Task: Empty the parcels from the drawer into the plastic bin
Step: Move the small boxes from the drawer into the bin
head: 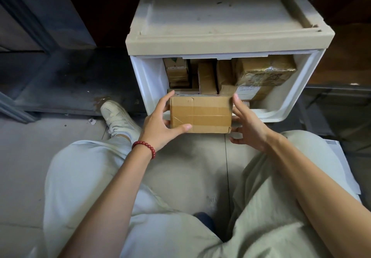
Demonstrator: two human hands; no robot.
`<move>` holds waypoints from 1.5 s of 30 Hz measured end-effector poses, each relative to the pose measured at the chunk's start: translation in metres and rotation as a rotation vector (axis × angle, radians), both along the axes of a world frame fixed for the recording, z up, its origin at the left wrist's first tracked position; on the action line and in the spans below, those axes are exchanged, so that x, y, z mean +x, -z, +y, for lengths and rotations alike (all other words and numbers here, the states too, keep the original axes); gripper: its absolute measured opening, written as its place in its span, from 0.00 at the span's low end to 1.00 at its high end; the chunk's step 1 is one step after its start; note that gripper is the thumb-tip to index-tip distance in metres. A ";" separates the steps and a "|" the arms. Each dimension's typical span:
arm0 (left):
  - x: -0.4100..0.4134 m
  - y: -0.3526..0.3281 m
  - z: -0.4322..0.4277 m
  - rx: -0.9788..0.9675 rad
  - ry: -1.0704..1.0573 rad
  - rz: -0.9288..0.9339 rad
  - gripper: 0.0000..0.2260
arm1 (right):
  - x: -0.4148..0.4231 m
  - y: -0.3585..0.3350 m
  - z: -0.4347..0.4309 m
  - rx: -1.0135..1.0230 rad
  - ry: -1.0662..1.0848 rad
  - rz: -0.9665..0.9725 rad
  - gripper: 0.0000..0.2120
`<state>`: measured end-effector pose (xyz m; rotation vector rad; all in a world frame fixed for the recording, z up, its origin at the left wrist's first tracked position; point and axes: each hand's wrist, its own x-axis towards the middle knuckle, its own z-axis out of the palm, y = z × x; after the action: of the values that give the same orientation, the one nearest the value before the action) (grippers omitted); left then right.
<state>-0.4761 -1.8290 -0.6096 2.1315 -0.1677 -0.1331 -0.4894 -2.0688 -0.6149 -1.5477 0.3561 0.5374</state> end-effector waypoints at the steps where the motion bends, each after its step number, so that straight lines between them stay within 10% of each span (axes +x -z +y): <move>1: 0.000 0.000 0.000 0.008 0.018 0.002 0.45 | 0.000 0.001 -0.001 -0.007 -0.004 0.004 0.39; 11: 0.001 0.002 0.000 0.060 -0.034 0.028 0.45 | 0.000 0.001 0.003 -0.060 0.018 -0.092 0.48; 16: 0.004 0.003 -0.005 0.021 -0.116 0.106 0.47 | -0.001 0.001 0.001 -0.042 0.020 -0.197 0.33; 19: 0.006 -0.002 -0.011 -0.057 -0.170 0.140 0.46 | -0.005 0.007 0.005 -0.115 -0.048 -0.206 0.46; 24: 0.013 -0.009 -0.022 -0.122 -0.215 0.170 0.33 | -0.009 0.007 0.011 -0.085 0.038 -0.175 0.45; 45: -0.014 -0.085 -0.234 -0.275 0.306 -0.075 0.34 | -0.103 -0.082 -0.145 -0.215 0.656 -0.607 0.34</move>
<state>-0.4896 -2.0628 -0.5249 1.8261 -0.5271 -0.1973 -0.5929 -2.2135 -0.5326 -1.6001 0.4264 -0.4891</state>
